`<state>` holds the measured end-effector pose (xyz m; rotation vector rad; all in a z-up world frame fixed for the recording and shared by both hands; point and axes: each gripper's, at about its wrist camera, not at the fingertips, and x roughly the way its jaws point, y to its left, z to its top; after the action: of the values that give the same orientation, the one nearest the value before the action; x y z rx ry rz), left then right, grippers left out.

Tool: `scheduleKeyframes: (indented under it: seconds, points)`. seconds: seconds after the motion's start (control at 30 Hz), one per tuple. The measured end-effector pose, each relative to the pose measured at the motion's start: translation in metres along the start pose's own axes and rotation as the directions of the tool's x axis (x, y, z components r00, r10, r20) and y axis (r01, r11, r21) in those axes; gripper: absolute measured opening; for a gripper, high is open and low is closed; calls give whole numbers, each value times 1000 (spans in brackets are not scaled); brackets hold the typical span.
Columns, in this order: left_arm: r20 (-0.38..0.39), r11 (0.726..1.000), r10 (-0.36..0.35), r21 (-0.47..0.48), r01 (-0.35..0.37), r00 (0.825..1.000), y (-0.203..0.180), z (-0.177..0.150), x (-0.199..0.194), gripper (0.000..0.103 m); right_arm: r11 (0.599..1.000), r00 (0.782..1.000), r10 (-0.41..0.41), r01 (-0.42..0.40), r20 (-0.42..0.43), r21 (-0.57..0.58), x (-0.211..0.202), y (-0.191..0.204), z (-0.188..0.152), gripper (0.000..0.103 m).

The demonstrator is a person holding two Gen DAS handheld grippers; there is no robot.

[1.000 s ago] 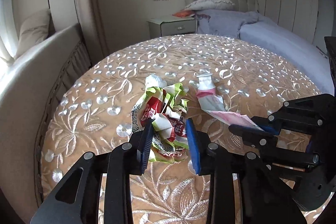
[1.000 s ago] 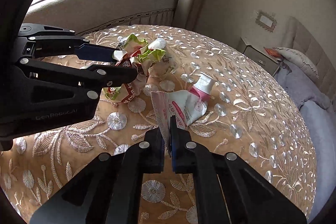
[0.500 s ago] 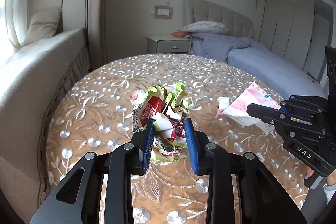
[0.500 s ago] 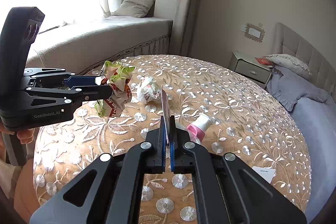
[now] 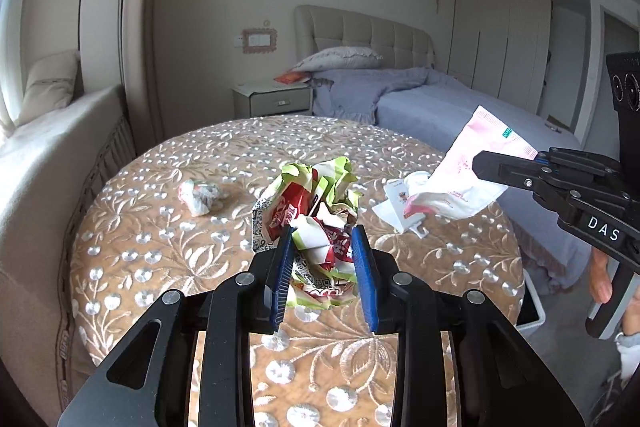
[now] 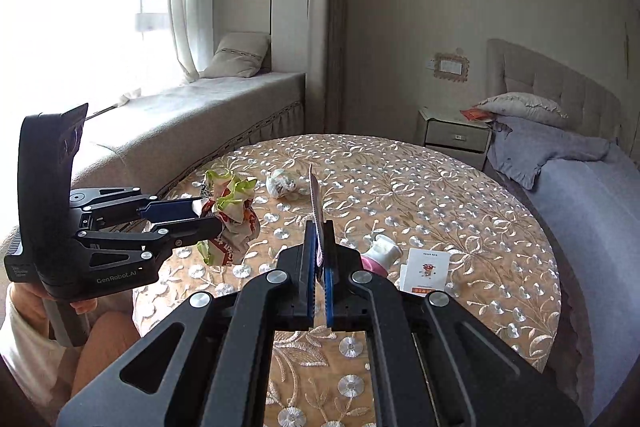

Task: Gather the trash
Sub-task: 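Carry the wrappers and pink packet over the white bin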

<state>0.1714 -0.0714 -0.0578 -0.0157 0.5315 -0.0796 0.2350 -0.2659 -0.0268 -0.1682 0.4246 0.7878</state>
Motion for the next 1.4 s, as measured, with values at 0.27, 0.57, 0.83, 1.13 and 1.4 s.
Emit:
scheduleKeyframes:
  seconds: [0.27,0.57,0.83,1.13,1.4]
  points:
    - [-29,983,-148,106,151,989,-82,-2,10,29,985,988,-153,153,-5,81,-67,-52,-37,4]
    - [-100,912,-322,235,337,941,-186,-15,41,29,913,950,-306,313,-66,262,-126,-125,-97,4]
    - [-201,825,-427,312,471,882,-271,-34,82,29,820,911,-387,412,-145,398,-153,-185,-148,4]
    - [-338,760,-461,327,562,820,-340,-65,146,29,739,898,-378,438,-223,512,-142,-238,-206,4]
    - [-455,727,-459,301,617,763,-381,-96,210,29,658,899,-342,438,-275,613,-125,-294,-256,4]
